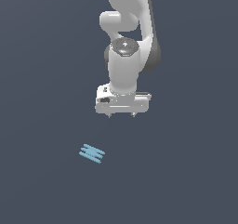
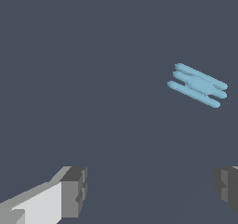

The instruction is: Pick up the object and move it to a goal position.

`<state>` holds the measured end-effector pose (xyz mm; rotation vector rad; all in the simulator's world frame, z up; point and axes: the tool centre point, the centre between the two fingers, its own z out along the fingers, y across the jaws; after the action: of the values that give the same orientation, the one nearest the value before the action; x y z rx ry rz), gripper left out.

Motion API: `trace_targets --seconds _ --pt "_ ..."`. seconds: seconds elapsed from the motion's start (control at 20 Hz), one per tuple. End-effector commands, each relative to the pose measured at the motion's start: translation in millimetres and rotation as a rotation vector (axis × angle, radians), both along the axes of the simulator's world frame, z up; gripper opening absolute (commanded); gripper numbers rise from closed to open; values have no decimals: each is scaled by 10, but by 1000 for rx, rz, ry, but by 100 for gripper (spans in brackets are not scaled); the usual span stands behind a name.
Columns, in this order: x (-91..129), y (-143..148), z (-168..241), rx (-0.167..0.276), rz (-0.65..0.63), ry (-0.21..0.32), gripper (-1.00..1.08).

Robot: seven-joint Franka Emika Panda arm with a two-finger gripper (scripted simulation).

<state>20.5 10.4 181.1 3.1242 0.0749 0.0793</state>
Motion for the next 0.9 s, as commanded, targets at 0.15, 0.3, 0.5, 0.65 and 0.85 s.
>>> trace_targets --seconds 0.15,0.3,0.5,0.65,0.85 --pt "17 32 36 2 3 -8 100" --pt "62 123 136 7 12 -31 100" --pt "102 208 230 12 21 -52 100" --pt "97 199 219 11 20 -50 100" --pt "110 192 213 10 30 -50 100"
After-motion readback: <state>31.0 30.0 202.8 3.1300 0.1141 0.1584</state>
